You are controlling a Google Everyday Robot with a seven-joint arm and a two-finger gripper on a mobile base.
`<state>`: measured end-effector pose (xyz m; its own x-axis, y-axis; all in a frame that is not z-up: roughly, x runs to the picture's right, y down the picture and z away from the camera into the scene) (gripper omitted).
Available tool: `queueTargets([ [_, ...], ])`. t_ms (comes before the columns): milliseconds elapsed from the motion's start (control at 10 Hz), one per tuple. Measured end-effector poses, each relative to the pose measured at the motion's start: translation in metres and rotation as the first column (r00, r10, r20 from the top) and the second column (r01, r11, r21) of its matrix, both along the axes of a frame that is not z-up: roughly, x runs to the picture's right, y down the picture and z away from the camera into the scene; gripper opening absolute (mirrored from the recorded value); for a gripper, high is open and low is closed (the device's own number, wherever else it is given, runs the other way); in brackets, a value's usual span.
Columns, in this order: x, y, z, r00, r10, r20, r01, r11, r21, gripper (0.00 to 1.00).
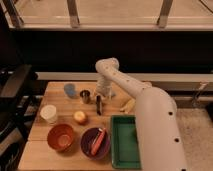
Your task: Wipe red bowl with eraser
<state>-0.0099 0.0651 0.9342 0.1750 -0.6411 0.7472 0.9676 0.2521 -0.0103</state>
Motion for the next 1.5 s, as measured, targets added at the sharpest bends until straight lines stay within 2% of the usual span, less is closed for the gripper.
queueTargets([
  [200,-0.001,0.002,0.004,1.000,0.001,-0.002,-0.001,1.0000,-0.008,0.66],
  [600,0.002,-0.003,0.001,0.999,0.049,0.014,-0.048,0.9987,-0.013,0.27],
  [700,0.007,-0.009,-0.003,0.995,0.094,0.019,-0.094,0.9953,-0.025,0.15],
  [800,0.012,-0.014,-0.009,0.992,0.127,0.026,-0.126,0.9912,-0.039,0.07],
  [900,0.019,-0.021,-0.018,0.983,0.179,0.046,-0.177,0.9827,-0.055,0.01],
  [1000,0.025,-0.031,-0.029,0.971,0.228,0.070,-0.224,0.9726,-0.063,0.00],
  [1200,0.034,-0.051,-0.059,0.942,0.313,0.124,-0.306,0.9493,-0.073,0.00],
  [1300,0.034,-0.059,-0.081,0.922,0.352,0.164,-0.344,0.9360,-0.075,0.00],
  [1400,0.031,-0.060,-0.098,0.909,0.370,0.191,-0.364,0.9289,-0.067,0.00],
  [1500,0.024,-0.056,-0.114,0.904,0.375,0.205,-0.371,0.9268,-0.056,0.00],
])
